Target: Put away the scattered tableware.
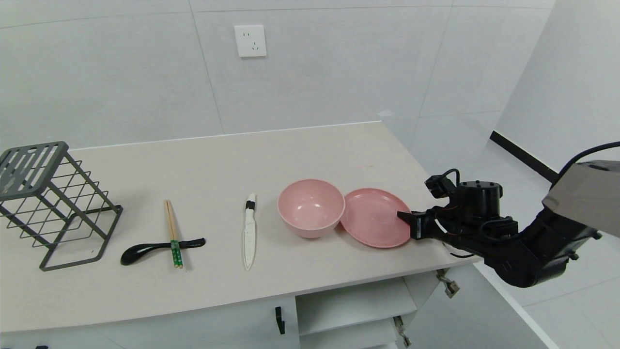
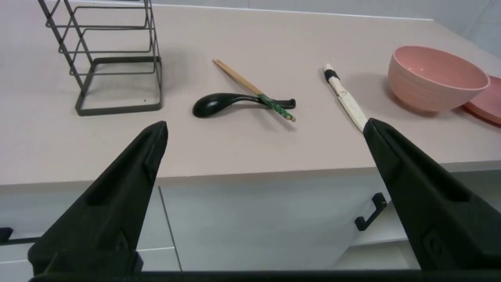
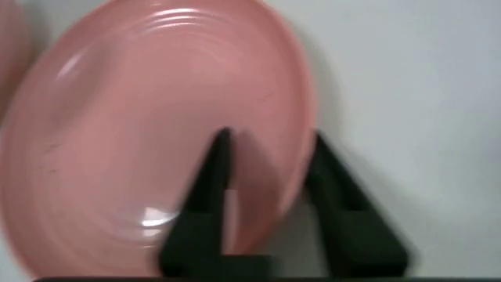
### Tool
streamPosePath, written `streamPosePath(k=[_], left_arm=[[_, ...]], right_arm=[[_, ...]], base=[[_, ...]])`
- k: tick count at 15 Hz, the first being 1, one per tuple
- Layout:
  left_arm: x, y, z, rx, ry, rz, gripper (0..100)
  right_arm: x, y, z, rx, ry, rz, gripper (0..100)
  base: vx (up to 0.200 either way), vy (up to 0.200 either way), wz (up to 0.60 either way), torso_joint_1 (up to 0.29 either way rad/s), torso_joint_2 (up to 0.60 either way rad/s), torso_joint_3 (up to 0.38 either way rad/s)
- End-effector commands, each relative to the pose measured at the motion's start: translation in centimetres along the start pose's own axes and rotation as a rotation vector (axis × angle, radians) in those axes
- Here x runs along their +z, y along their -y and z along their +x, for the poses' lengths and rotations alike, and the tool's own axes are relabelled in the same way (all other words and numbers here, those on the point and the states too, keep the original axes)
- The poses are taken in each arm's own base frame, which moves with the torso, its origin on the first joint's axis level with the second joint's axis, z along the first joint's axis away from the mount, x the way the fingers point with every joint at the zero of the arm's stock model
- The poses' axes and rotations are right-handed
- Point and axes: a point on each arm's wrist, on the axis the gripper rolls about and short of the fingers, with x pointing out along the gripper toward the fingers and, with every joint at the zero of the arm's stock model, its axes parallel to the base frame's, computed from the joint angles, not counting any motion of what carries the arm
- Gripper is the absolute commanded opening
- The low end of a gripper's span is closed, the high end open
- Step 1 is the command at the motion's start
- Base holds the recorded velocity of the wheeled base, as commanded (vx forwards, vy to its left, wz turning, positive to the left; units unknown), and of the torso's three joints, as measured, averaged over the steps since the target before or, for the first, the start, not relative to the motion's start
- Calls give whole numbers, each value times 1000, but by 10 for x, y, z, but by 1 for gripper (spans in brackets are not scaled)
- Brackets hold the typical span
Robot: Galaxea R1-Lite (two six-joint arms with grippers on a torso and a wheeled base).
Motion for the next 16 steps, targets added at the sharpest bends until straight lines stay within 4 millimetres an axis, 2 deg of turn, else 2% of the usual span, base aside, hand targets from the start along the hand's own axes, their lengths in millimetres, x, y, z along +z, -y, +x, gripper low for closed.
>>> streamPosePath(k=[1,4,6,8,10,11,12,14,16], left_arm=[[0,0,0,-1,-2,-1,100],[0,0,0,-4,-3,-3,100],[0,0,0,-10,-3,-7,100],[0,1,0,-25,-5,-30,100],[2,1,0,-25,23,1,100],[10,1,0,-31,97,10,100],[17,2,-1,-39,162,14,100],[19,3,-2,-72,186,21,100],[24,7,-4,-237,183,35,100]], right_arm=[[-4,2,2,-12,-14,3,0],[3,2,2,-26,17,-3,0],[23,-1,-6,-22,83,-17,0],[50,-9,-25,-14,174,-34,0],[61,-13,-41,-16,217,-44,0],[65,-16,-52,-13,235,-48,0],[68,-20,-62,-14,250,-51,0],[70,-26,-84,-9,270,-56,0],[63,-28,-100,-8,264,-55,0]], base=[[0,0,0,0,0,0],[0,0,0,0,0,0],[0,0,0,0,0,0],[0,0,0,0,0,0],[0,0,0,0,0,0],[0,0,0,0,0,0],[0,0,0,0,0,0],[0,0,0,0,0,0],[0,0,0,0,0,0]])
